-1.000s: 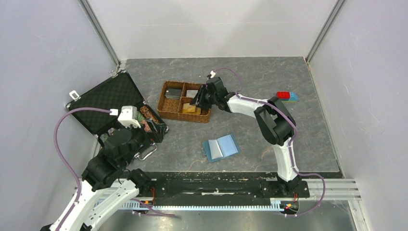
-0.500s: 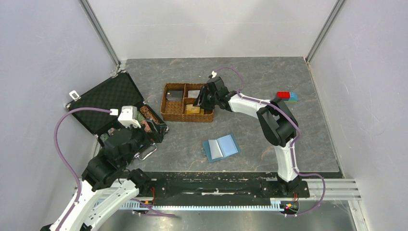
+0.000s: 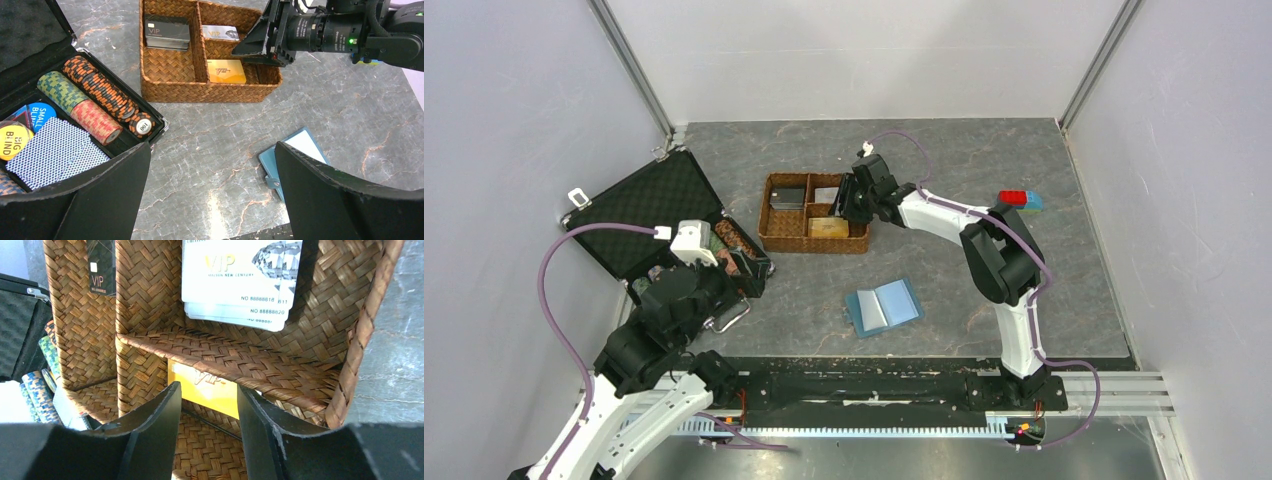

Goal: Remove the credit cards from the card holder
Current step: Place the credit card in the storage box, then reset both arms

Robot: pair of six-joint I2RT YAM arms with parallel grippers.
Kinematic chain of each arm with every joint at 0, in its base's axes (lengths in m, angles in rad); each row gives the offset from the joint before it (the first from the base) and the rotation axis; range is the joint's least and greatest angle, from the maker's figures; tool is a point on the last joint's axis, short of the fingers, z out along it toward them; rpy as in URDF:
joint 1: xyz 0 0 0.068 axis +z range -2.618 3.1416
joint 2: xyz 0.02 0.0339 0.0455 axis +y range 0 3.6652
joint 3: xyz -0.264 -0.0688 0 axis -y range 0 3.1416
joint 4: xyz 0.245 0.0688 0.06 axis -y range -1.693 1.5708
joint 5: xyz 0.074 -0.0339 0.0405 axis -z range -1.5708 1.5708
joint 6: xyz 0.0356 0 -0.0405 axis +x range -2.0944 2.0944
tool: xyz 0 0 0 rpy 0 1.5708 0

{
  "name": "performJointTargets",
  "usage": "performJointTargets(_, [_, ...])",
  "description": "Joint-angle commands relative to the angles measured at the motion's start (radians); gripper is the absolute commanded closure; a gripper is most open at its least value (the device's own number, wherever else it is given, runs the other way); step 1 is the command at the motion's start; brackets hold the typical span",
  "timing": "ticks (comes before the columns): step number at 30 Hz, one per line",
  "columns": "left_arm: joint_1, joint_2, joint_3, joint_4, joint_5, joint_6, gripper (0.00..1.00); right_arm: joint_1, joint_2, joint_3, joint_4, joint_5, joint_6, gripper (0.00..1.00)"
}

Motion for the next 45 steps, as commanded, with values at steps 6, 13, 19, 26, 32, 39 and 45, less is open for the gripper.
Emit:
performJointTargets(6, [0.004,0.006,-0.002,0.026,0.007,0.046,0.00,0.014,-0.064,0.095,-0.028,0.015,-0.058,0.53])
performJointTargets(13, [0.004,0.004,-0.004,0.025,0.019,0.046,0.00,0.018,-0.186,0.051,-0.008,-0.050,-0.156,0.52])
performJointTargets(19, [0.004,0.031,0.019,0.024,0.067,0.039,0.00,0.024,-0.435,-0.166,0.028,0.022,-0.332,0.43])
performJointTargets(26, [0.004,0.076,0.060,0.035,0.105,0.017,0.00,0.027,-0.798,-0.466,-0.016,0.275,-0.458,0.06])
performJointTargets(32, [0.004,0.093,0.064,0.080,0.116,-0.010,0.00,0.025,-1.065,-0.656,-0.069,0.355,-0.477,0.02])
performJointTargets(39, [0.004,0.064,0.026,0.163,0.203,-0.058,0.00,0.026,-1.275,-0.778,-0.106,0.452,-0.415,0.02])
performJointTargets(45, [0.004,0.060,-0.015,0.230,0.272,-0.098,0.00,0.026,-1.399,-0.854,-0.116,0.491,-0.349,0.02])
